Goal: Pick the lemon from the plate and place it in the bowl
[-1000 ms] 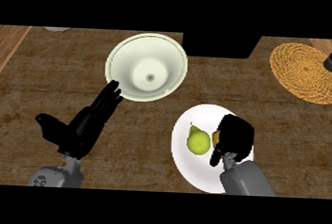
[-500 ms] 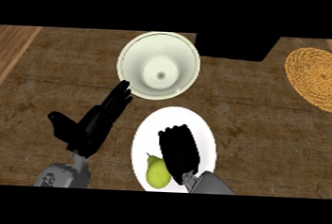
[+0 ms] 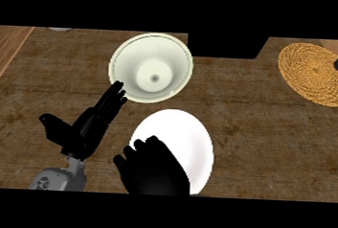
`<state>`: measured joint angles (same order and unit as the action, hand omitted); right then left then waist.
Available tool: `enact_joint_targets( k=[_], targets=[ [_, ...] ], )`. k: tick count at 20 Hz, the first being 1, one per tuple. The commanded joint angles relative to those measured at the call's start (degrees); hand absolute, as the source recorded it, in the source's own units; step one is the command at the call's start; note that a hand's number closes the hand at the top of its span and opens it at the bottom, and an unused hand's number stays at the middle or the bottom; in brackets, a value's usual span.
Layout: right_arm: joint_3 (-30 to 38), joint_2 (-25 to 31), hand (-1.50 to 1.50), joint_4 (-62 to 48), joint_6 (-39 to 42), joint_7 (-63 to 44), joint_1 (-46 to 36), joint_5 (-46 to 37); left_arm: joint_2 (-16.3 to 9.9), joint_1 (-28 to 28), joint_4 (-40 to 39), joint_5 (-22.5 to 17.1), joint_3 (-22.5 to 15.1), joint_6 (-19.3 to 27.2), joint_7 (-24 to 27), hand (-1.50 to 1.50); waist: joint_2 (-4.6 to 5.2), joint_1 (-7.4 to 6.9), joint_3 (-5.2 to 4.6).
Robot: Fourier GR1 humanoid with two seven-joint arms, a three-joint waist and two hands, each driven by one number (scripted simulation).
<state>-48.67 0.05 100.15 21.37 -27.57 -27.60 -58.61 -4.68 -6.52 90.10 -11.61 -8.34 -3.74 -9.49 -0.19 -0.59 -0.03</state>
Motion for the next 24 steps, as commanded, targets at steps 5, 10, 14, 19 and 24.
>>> enact_joint_targets(
  k=[5, 10, 14, 19, 24],
  targets=[
    [4.7, -0.1, 1.50, 13.4, 6.2, -11.5, -10.4, 7.1, -0.6, -0.8, -1.3, -1.3, 2.4, -1.5, 0.1, 0.00, 0.08, 0.31, -0.01],
    [12.0, -0.1, 1.50, 8.1, 2.7, -11.7, -18.7, 13.4, 1.1, -0.7, 0.6, 0.6, 0.5, 0.1, -1.2, 0.00, 0.13, 0.00, 0.00],
    [16.7, -0.1, 1.50, -0.1, -1.5, -10.7, -24.9, 16.2, 1.2, -0.8, -3.6, 1.8, 0.6, -1.4, 3.1, 0.00, 0.23, -0.13, -0.02],
    [20.5, -0.1, 1.50, -10.7, -5.3, -3.9, -28.0, 14.3, 1.0, 2.5, 3.7, 0.8, -0.5, -1.2, -2.0, 0.00, 0.19, -0.39, 0.01],
    [24.0, -0.1, 1.50, -27.0, -14.5, 5.1, -32.1, 15.6, 2.2, -1.4, -2.5, 2.6, 0.5, -0.5, 1.6, 0.00, 0.47, -0.60, -0.01]
  ],
)
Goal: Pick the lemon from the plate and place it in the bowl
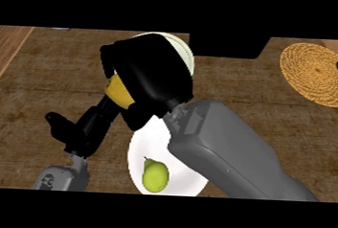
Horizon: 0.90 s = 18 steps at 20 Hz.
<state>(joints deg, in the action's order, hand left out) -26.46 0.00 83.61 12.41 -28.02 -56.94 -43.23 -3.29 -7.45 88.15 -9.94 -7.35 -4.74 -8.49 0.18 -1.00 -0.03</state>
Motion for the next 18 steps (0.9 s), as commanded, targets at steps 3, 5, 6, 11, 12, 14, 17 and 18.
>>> enact_joint_targets(
  k=[3, 5, 6, 11, 12, 14, 17, 18],
  targets=[
    [4.3, 0.0, 1.50, -20.2, -10.8, 10.6, -6.3, 0.5, 1.0, 3.0, 2.8, 0.3, -1.9, -0.3, -0.6, 0.00, 0.19, -0.86, -0.01],
    [2.0, 0.0, 1.50, -27.8, -16.4, 11.7, -10.0, 0.5, -0.4, -0.2, 1.2, -0.3, -0.1, -1.4, -0.4, 0.00, 0.51, -1.69, -0.05],
    [1.5, 0.0, 1.50, -31.3, -17.6, 14.0, -9.7, 0.2, 2.4, -1.0, 1.6, 1.6, -2.6, 1.2, -1.7, 0.00, 0.59, -1.74, -0.04],
    [1.5, 0.0, 1.50, -45.1, -24.0, 17.3, -16.9, -0.2, 0.8, -3.5, 0.0, -1.3, 0.0, -1.3, -3.0, 0.00, 1.06, -3.04, -0.08],
    [0.5, 0.0, 1.50, -47.1, -25.3, 20.4, -14.6, 0.3, 0.1, -0.9, 0.5, -0.1, -0.3, -1.4, -0.9, 0.00, 0.79, -2.46, -0.05],
    [0.6, 0.0, 1.50, -52.7, -24.2, 18.7, -18.6, -1.3, 1.8, -1.7, 0.1, 0.9, -1.6, -0.4, -0.3, 0.00, 1.24, -3.41, -0.10],
    [0.1, 0.0, 1.50, -57.6, -22.1, 15.3, -17.3, 1.7, 2.2, -2.4, 0.1, 1.5, -3.5, -1.7, 0.2, 0.00, 1.80, -5.36, -0.14],
    [0.1, 0.0, 1.50, -59.0, -22.5, 13.0, -17.4, 2.0, 2.4, -2.1, 1.1, 0.8, -2.8, -0.9, -1.1, 0.00, 1.71, -5.86, -0.13]
  ],
)
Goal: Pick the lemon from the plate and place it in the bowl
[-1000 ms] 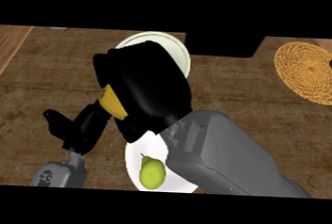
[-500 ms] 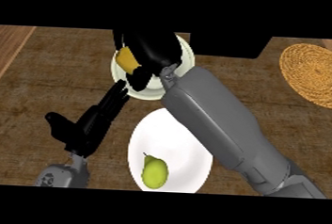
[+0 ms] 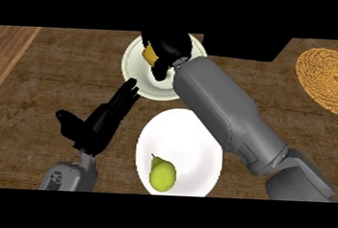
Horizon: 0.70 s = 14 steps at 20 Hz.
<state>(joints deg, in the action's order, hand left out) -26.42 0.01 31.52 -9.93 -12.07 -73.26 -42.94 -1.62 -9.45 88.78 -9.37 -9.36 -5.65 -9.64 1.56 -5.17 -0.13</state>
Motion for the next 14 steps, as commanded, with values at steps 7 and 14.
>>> enact_joint_targets(
  k=[7, 14],
  targets=[
    [6.9, 0.0, -1.50, -10.9, -2.4, 8.3, -0.8, 10.4, 0.2, -2.6, -0.9, 0.2, -0.4, -0.8, -0.6, 0.00, 0.84, -1.85, 0.11],
    [21.9, 0.0, -1.50, -2.2, -9.5, 22.5, 4.1, 27.4, -0.5, -0.9, -1.7, 0.3, 0.8, -0.5, 0.9, 0.00, 0.46, -0.17, 0.39]
  ],
)
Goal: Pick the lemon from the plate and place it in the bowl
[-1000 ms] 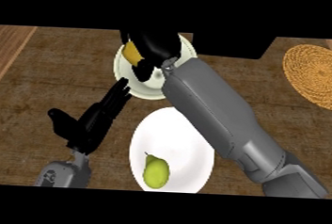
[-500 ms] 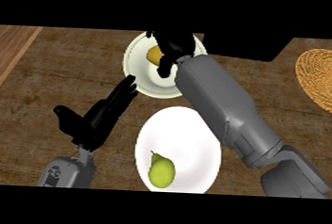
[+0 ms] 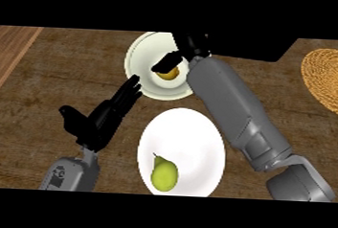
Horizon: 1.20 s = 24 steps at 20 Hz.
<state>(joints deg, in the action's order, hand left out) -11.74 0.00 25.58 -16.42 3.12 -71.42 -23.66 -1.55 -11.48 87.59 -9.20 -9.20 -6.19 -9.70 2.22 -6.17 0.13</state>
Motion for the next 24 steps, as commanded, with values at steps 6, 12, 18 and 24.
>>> enact_joint_targets(
  k=[6, 12, 18, 24],
  targets=[
    [9.4, 0.0, -1.50, 9.4, 5.7, 21.5, 8.2, 19.6, -1.6, 3.7, 1.8, -1.3, 2.3, 0.1, -0.2, 0.00, -1.96, 3.54, -0.04],
    [12.1, 1.8, -1.50, 20.7, 18.0, 24.9, 19.1, 24.1, 0.7, 5.4, 1.4, 1.5, 1.8, 4.0, 1.0, 0.00, -2.73, 7.35, -0.07],
    [9.6, 8.5, -1.50, 41.4, 27.7, 27.8, 38.7, 27.7, -2.3, 8.3, 3.3, -1.0, 4.3, 1.3, 0.7, 0.00, -3.42, 9.41, -0.08],
    [7.8, 16.9, 1.50, 58.6, 35.4, 33.9, 62.2, 29.1, -2.1, 8.1, 3.9, -0.8, 4.7, 2.1, 0.5, 0.00, -3.41, 10.66, -0.11]
  ],
)
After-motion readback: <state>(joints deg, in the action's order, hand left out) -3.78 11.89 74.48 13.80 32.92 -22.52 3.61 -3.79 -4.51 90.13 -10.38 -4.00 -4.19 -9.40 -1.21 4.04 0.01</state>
